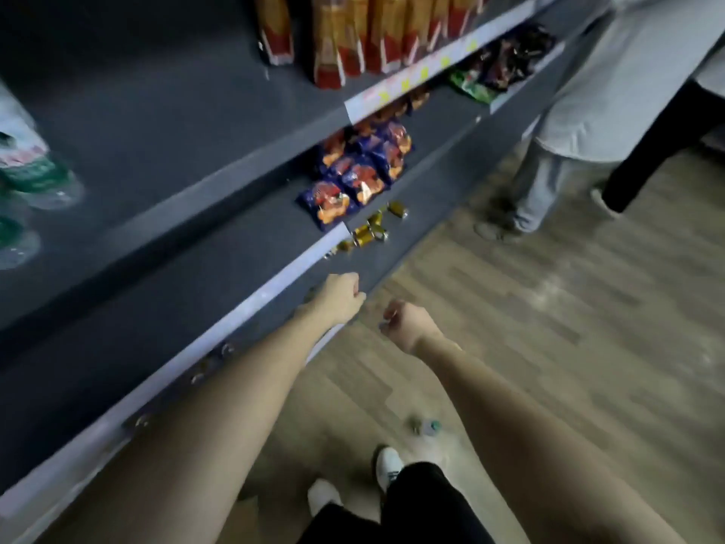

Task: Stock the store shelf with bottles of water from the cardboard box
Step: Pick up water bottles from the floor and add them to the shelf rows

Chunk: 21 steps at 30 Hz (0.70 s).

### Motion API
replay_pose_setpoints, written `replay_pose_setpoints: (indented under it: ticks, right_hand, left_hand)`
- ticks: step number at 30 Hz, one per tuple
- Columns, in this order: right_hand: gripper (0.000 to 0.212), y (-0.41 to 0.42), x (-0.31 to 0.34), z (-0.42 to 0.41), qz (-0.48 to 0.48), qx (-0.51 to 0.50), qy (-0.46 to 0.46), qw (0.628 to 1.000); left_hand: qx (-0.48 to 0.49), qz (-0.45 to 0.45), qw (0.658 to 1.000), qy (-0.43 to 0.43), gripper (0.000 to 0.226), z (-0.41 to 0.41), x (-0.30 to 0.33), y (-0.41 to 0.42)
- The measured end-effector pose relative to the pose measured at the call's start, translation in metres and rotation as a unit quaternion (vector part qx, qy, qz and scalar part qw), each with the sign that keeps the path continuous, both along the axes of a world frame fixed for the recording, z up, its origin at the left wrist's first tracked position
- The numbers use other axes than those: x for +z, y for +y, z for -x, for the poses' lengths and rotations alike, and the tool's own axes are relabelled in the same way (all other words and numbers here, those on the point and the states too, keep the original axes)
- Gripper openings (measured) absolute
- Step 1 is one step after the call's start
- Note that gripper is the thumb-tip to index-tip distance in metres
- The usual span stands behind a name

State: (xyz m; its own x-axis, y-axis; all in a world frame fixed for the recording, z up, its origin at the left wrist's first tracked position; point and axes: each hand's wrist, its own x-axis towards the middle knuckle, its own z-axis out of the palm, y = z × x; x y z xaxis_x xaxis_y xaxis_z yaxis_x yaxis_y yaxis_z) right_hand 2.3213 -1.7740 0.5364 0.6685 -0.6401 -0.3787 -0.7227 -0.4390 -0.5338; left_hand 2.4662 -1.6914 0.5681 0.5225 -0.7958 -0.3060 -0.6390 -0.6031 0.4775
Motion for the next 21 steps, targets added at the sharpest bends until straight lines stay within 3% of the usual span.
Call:
replay_pose_setpoints:
  ticks: [6,13,21]
  right_hand:
    - [0.030,0.003,-0.117,0.112,-0.087,-0.102,0.064,0.989]
    - [0.036,0.006,-0.266,0.225,-0.174,-0.226,0.097,0.953]
    - [0.042,0.002,-0.419,0.288,-0.215,-0.276,0.127,0.928]
  left_hand:
    - [-0.066,-0.116,0.990,0.046,0.016,0.102,-0.114,-0.021]
    - [-0.144,-0.191,0.969,0.056,0.020,0.196,-0.253,-0.058]
    - [-0.169,-0.275,0.944,0.069,0.014,0.262,-0.421,-0.065]
